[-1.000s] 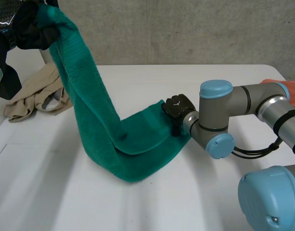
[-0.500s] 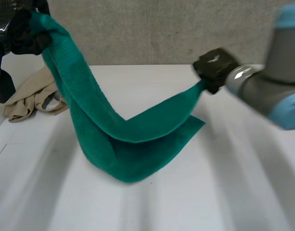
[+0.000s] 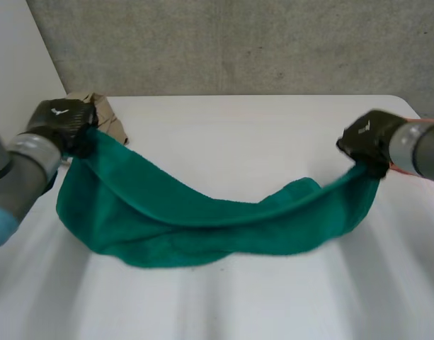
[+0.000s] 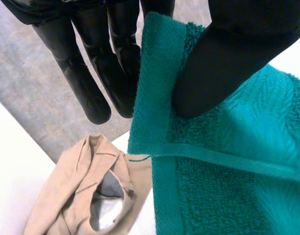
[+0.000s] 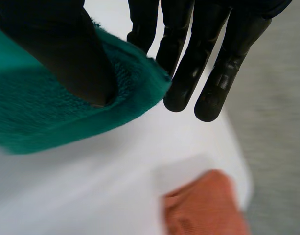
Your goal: Fold the laundry.
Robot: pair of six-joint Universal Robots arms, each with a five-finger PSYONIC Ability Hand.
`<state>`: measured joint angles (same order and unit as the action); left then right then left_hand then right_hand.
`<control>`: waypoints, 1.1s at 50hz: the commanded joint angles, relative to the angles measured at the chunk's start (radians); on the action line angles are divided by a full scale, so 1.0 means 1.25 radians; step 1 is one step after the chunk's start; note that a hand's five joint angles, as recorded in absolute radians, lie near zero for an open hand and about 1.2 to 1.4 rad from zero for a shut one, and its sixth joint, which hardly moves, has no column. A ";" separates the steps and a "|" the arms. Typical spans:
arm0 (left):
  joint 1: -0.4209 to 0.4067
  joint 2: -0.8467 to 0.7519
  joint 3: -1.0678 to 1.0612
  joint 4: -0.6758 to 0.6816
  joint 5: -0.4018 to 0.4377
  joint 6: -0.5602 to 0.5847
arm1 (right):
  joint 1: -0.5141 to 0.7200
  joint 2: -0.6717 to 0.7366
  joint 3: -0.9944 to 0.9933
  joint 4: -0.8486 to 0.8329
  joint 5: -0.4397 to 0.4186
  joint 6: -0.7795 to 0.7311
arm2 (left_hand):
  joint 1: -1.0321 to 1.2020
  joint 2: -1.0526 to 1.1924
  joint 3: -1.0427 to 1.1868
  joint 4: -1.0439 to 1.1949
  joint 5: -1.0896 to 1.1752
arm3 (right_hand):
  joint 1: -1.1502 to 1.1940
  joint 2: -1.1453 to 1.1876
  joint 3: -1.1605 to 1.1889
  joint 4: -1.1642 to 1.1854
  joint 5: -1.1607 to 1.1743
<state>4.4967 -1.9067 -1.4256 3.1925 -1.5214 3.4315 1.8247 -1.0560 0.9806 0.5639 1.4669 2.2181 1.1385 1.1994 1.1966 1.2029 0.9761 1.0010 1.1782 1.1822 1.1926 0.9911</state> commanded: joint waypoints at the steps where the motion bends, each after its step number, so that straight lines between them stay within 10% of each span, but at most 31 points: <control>1: -0.013 -0.153 0.332 0.055 -0.006 0.003 | 0.010 0.151 -0.341 -0.235 0.065 0.129 | 0.206 0.157 0.160 0.155 0.197 | 0.316 0.174 0.171 0.163 0.184; 13: -0.027 -0.102 0.450 0.511 -0.066 -0.059 | 0.013 0.125 -0.532 -0.566 0.068 0.221 | 0.206 0.157 0.160 0.155 0.197 | 0.316 0.174 0.171 0.163 0.184; 23: -0.040 -0.072 0.213 0.486 -0.070 -0.112 | 0.003 0.026 -0.176 -0.571 0.048 0.303 | 0.206 0.157 0.160 0.155 0.197 | 0.316 0.174 0.171 0.163 0.184; 31: -0.034 -0.081 -0.006 0.420 -0.067 -0.131 | -0.023 -0.084 0.251 -0.580 -0.134 0.298 | 0.206 0.157 0.160 0.155 0.197 | 0.316 0.174 0.171 0.163 0.184; 44: -0.014 -0.184 -0.085 0.189 -0.069 -0.129 | -0.112 -0.012 0.470 -0.547 -0.151 0.128 | 0.206 0.157 0.160 0.155 0.197 | 0.316 0.174 0.171 0.163 0.184; 55: -0.005 -0.112 -0.106 0.077 -0.064 -0.125 | -0.153 -0.019 0.506 -0.522 -0.151 0.106 | -0.552 -0.600 -0.598 -0.603 -0.561 | 0.316 0.174 0.171 0.163 0.184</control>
<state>4.4895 -2.1260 -1.5416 3.3176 -1.6050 3.2717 1.6433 -1.0741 1.5934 -0.0893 1.2821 2.3427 0.7593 0.7883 0.7927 0.7871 0.6146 1.0011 1.1782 1.1866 1.1931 0.9914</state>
